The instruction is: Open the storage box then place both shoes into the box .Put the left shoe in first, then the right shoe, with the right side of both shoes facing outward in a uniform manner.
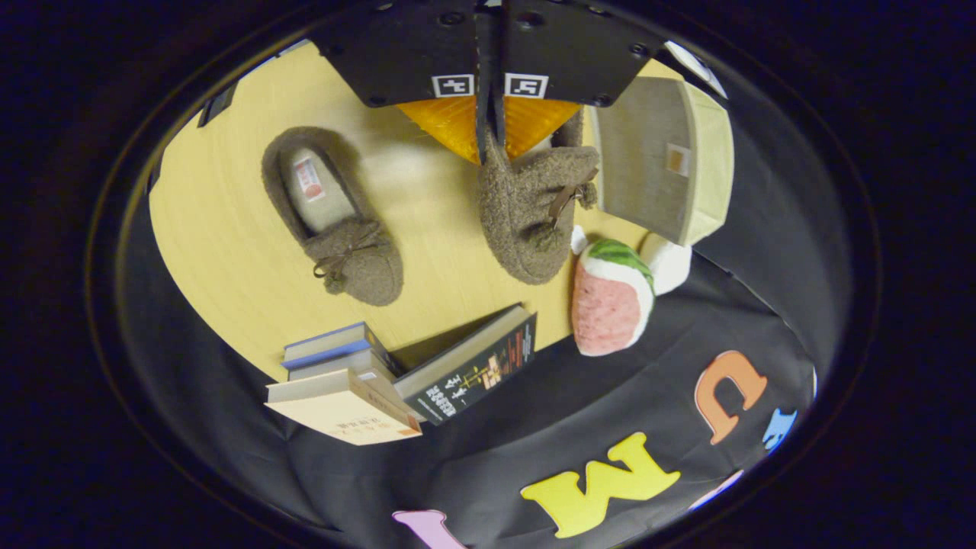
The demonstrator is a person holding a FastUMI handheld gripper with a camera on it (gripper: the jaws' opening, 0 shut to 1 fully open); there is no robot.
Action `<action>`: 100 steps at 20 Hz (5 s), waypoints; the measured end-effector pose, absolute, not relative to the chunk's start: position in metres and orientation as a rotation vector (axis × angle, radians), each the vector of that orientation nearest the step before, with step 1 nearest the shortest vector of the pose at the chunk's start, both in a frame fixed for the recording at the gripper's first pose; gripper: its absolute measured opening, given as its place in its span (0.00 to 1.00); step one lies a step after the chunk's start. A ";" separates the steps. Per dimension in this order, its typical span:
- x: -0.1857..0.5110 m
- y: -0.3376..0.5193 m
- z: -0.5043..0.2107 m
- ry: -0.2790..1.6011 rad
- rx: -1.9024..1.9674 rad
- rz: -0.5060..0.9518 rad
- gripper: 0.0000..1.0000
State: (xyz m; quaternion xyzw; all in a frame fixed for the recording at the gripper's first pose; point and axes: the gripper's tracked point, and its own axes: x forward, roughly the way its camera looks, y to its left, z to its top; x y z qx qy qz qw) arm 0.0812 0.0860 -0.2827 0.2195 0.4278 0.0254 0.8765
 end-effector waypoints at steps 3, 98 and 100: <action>0.081 0.125 -0.228 0.823 0.505 0.068 0.00; 0.108 -0.014 -0.278 0.902 0.286 0.067 0.00; 0.106 0.024 -0.240 0.851 0.293 0.078 0.00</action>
